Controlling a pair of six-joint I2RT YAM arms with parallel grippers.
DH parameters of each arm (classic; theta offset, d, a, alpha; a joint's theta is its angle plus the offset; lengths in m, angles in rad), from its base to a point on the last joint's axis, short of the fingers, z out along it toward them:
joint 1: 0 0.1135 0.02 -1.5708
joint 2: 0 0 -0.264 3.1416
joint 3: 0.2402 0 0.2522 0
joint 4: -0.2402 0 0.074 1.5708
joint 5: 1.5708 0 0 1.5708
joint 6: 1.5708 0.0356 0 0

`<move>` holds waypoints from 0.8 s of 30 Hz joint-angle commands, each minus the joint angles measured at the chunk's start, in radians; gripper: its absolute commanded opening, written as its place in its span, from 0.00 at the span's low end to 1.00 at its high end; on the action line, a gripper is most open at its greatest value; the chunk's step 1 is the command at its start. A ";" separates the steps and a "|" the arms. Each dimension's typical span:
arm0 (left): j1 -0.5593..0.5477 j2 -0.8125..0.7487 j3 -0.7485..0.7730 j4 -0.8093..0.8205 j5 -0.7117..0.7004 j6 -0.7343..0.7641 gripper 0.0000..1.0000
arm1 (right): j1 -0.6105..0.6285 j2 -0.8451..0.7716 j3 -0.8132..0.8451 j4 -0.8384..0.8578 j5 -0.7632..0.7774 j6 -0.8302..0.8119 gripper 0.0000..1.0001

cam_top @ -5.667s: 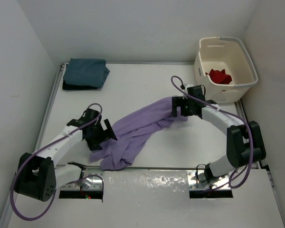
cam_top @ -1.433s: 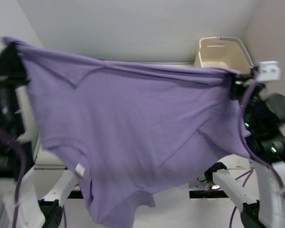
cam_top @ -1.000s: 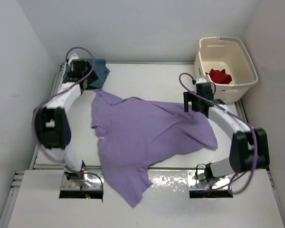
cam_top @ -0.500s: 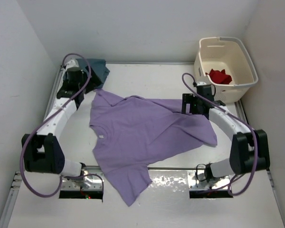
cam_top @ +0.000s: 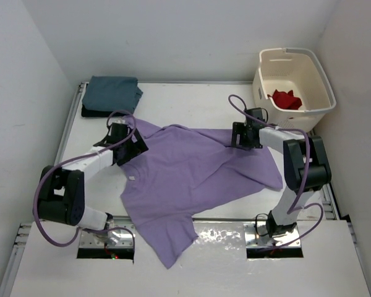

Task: Fold and stack the t-shirts
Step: Flatten out the tshirt

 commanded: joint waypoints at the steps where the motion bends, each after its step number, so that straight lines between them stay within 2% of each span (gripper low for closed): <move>1: 0.005 0.027 -0.006 0.079 0.015 -0.030 0.93 | -0.006 0.022 0.046 0.048 0.013 0.032 0.81; 5: 0.005 0.059 0.003 0.074 0.012 -0.028 0.92 | -0.010 0.045 0.060 0.045 -0.001 0.048 0.64; 6: 0.003 0.062 0.004 0.070 0.009 -0.027 0.92 | -0.009 0.040 0.050 0.053 -0.005 0.052 0.54; 8: 0.005 0.064 0.011 0.068 -0.006 -0.022 0.92 | -0.009 0.033 0.039 0.096 -0.022 0.055 0.41; 9: 0.005 0.065 0.011 0.067 -0.008 -0.018 0.92 | -0.009 0.026 0.039 0.114 -0.024 0.052 0.29; 10: 0.005 0.067 0.011 0.068 -0.008 -0.018 0.92 | -0.009 0.026 0.043 0.116 -0.022 0.049 0.21; 11: 0.003 0.067 0.011 0.070 -0.009 -0.018 0.92 | -0.009 0.026 0.048 0.119 -0.011 0.046 0.04; 12: 0.005 0.071 0.009 0.071 -0.009 -0.018 0.92 | -0.009 0.028 0.057 0.126 -0.001 0.046 0.00; 17: 0.005 0.096 0.009 0.073 -0.012 -0.019 0.92 | -0.009 0.036 0.141 0.117 0.042 -0.015 0.00; 19: 0.005 0.116 0.015 0.071 -0.015 -0.021 0.92 | -0.009 0.084 0.297 0.094 0.047 -0.070 0.00; 20: 0.005 0.116 0.018 0.070 -0.017 -0.019 0.92 | -0.009 0.111 0.298 0.079 0.047 -0.070 0.00; 23: 0.005 0.140 0.043 0.053 -0.032 -0.016 0.92 | -0.011 0.238 0.503 0.050 0.114 -0.096 0.00; 24: 0.005 0.153 0.049 0.050 -0.037 -0.016 0.92 | -0.014 0.276 0.622 0.039 0.154 -0.083 0.00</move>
